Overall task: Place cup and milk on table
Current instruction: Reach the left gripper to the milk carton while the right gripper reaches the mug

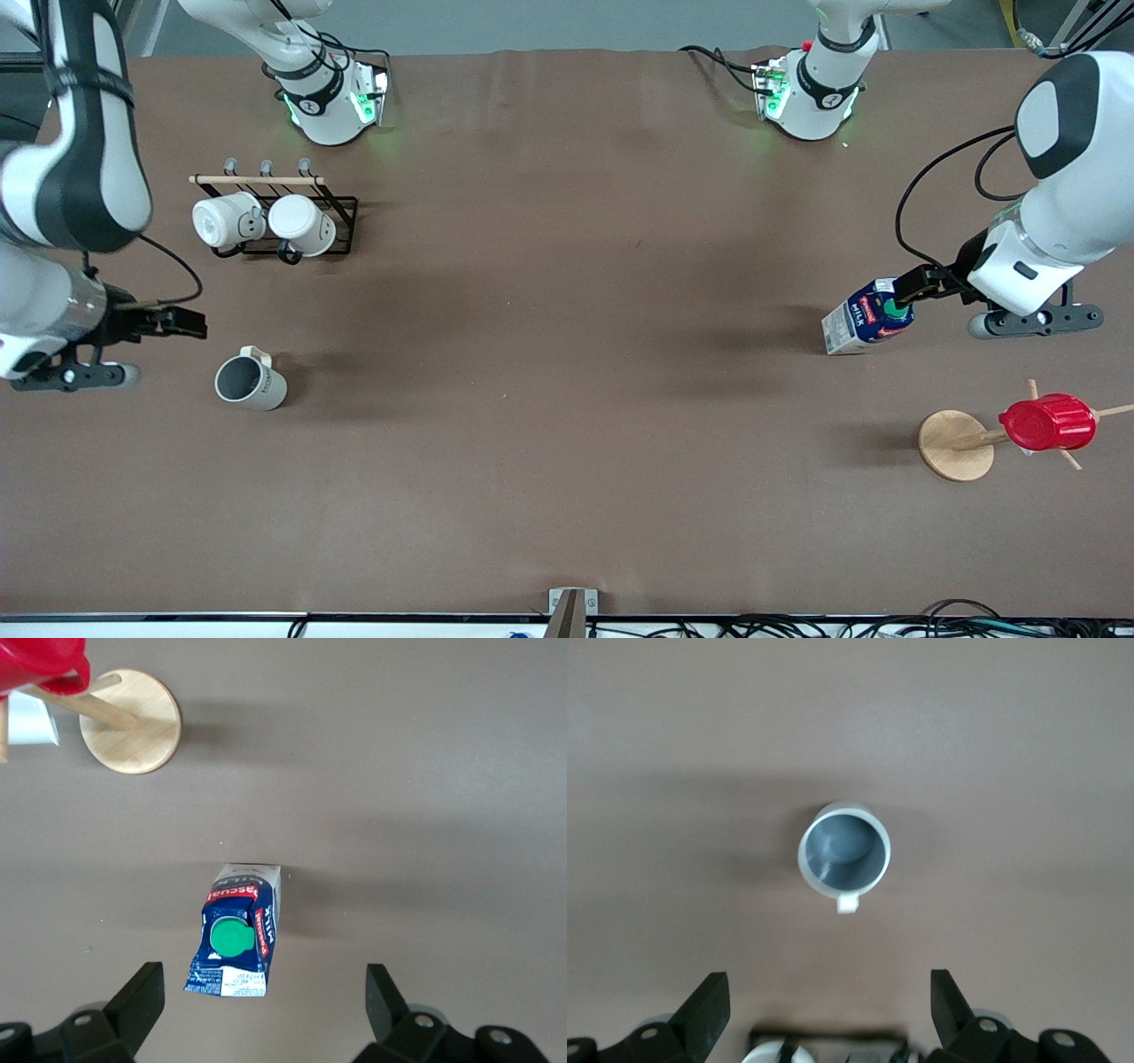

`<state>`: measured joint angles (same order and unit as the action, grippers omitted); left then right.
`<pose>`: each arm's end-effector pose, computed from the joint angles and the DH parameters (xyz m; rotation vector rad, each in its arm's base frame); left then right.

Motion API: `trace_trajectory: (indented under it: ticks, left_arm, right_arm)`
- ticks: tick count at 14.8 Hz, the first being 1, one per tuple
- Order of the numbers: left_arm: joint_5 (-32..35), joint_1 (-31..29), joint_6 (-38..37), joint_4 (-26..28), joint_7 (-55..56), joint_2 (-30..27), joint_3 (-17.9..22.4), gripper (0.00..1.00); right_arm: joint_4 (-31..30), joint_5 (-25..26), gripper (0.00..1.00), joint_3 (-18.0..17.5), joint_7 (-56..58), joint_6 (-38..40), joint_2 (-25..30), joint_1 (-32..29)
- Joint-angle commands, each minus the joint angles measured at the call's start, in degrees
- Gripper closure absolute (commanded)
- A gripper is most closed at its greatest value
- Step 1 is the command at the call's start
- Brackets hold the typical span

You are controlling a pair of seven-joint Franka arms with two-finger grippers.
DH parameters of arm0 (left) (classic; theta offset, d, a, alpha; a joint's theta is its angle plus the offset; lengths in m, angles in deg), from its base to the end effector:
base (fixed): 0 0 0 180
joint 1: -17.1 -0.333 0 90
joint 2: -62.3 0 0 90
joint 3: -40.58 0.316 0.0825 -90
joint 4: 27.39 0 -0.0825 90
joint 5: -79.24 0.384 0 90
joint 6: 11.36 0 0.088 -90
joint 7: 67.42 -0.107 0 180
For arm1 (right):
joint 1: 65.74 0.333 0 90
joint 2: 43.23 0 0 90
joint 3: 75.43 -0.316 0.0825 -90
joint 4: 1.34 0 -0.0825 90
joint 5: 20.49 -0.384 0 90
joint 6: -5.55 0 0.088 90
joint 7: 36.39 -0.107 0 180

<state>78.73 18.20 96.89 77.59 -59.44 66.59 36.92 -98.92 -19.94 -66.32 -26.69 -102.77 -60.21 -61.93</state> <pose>0.5797 -0.0481 0.4846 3.1289 0.0926 -0.0298 0.6283 -0.0510 0.4128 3.0927 0.1310 -0.1729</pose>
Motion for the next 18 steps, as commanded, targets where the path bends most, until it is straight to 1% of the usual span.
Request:
trace_trajectory:
  ticks: [1,3,4,7,8,10,11,12,13,14,16,17,18]
  left_arm:
    - [0.2,-0.1,5.4,5.5,-0.5,-1.2,-0.1,0.01]
    - [0.2,-0.6,7.4,7.9,-0.5,-1.2,-0.1,0.01]
    - [0.1,-0.7,7.4,8.1,-0.6,-1.0,0.0,0.01]
    - [0.2,-1.4,10.0,10.2,-0.6,-0.4,0.0,0.02]
    - [0.2,-1.4,11.0,11.2,-0.6,-0.4,0.1,0.02]
    - [0.5,-2.1,12.5,12.9,-0.6,-0.4,0.0,0.02]
    - [0.5,-2.1,12.9,13.7,-0.6,-0.2,0.0,0.02]
    - [0.6,-2.1,13.0,14.5,-0.6,0.0,0.0,0.02]
    - [0.6,-2.1,13.3,15.0,-0.6,0.2,0.0,0.02]
    - [0.6,-2.1,14.2,15.7,-0.6,0.4,0.0,0.02]
    - [0.7,-2.1,16.1,17.5,-0.6,0.4,0.1,0.02]
    - [1.2,-2.1,17.0,18.6,-0.6,0.4,0.1,0.02]
    - [1.6,-2.1,17.3,19.2,-0.5,0.4,0.0,0.02]
  right_arm:
    - [-4.7,-0.9,0.0,2.2,5.8,-8.2,-2.5,-1.0]
    - [-4.8,-3.1,0.0,2.3,6.2,-10.4,-5.8,-1.4]
    - [-5.2,-4.1,0.0,2.3,6.2,-12.0,-7.2,-1.4]
    - [-9.5,-5.9,0.0,2.3,7.0,-22.4,-9.6,-1.4]
    - [-9.6,-6.7,0.0,2.3,7.0,-23.9,-10.7,-1.4]
    - [-9.6,-8.3,0.01,2.3,7.1,-24.3,-11.6,-1.0]
    - [-9.6,-8.5,0.04,2.2,7.1,-25.1,-12.3,-1.0]
    - [-9.6,-8.5,0.15,2.3,7.1,-25.8,-12.6,-1.1]
    - [-9.6,-8.6,0.38,2.3,7.0,-25.8,-12.6,-1.0]
    - [-9.6,-8.6,0.58,2.3,7.0,-25.8,-12.6,-1.0]
    - [-9.6,-8.7,0.94,2.2,6.8,-25.6,-12.6,-1.2]
    - [-9.6,-8.8,1.0,2.2,6.8,-25.6,-12.6,-1.2]
    - [-9.6,-9.6,1.0,2.2,6.9,-25.6,-12.6,-1.2]
